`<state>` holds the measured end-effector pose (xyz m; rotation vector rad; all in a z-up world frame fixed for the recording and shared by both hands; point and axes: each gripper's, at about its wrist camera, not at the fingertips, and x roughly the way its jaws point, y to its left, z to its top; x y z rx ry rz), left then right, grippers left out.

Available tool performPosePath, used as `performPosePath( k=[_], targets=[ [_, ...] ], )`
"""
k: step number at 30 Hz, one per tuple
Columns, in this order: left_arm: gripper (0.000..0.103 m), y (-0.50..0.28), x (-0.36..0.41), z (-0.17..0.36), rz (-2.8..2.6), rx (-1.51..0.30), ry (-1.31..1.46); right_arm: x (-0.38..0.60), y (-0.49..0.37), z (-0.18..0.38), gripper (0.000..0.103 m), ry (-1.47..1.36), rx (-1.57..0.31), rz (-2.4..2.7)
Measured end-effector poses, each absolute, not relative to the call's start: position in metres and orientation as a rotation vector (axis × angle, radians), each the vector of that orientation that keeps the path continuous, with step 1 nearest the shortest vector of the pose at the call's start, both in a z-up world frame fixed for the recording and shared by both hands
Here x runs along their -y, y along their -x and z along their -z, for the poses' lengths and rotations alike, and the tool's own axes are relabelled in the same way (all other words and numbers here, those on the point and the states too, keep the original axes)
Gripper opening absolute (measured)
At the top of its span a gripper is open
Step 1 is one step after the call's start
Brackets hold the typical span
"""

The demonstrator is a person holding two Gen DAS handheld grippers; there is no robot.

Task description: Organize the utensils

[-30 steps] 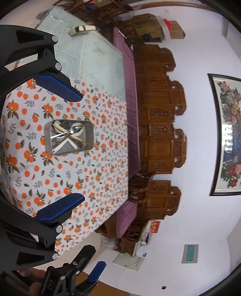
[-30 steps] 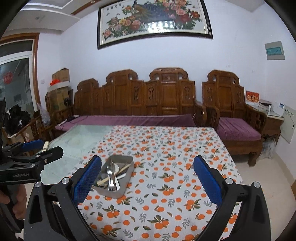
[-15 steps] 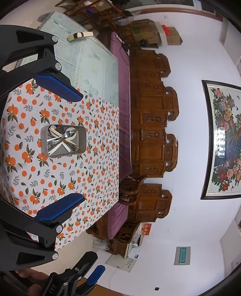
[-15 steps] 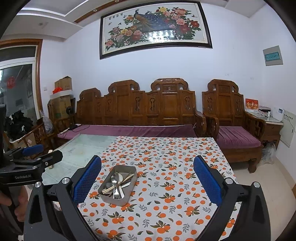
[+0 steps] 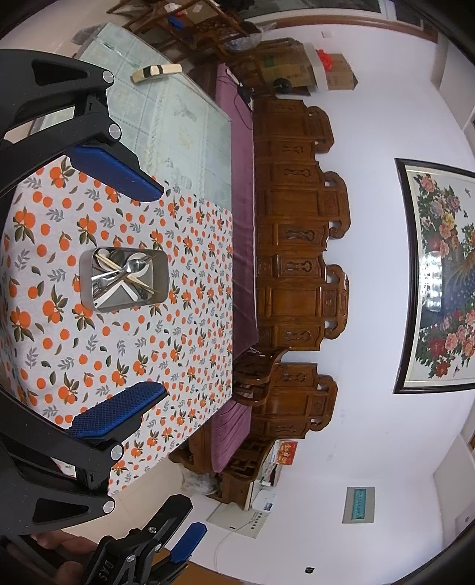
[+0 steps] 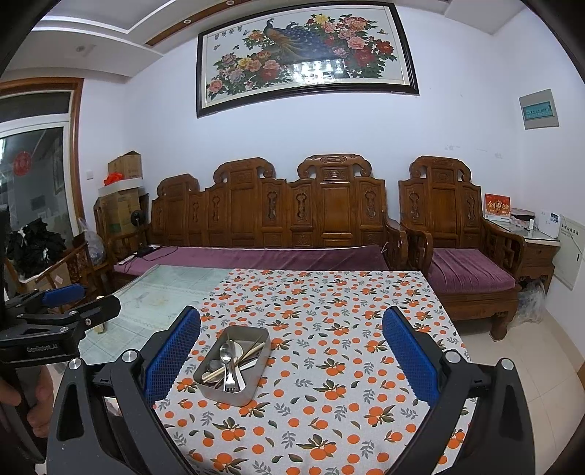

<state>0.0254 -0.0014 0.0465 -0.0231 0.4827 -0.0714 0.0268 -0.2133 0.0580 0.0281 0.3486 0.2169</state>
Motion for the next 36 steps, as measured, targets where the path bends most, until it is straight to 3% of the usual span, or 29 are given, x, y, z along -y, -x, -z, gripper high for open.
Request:
performPosePath(
  k=[36],
  targets=[
    [0.095, -0.016, 0.000, -0.057, 0.088, -0.463, 0.012, 0.205, -0.024, -0.056, 0.100, -0.032, -0.351, -0.218]
  ],
)
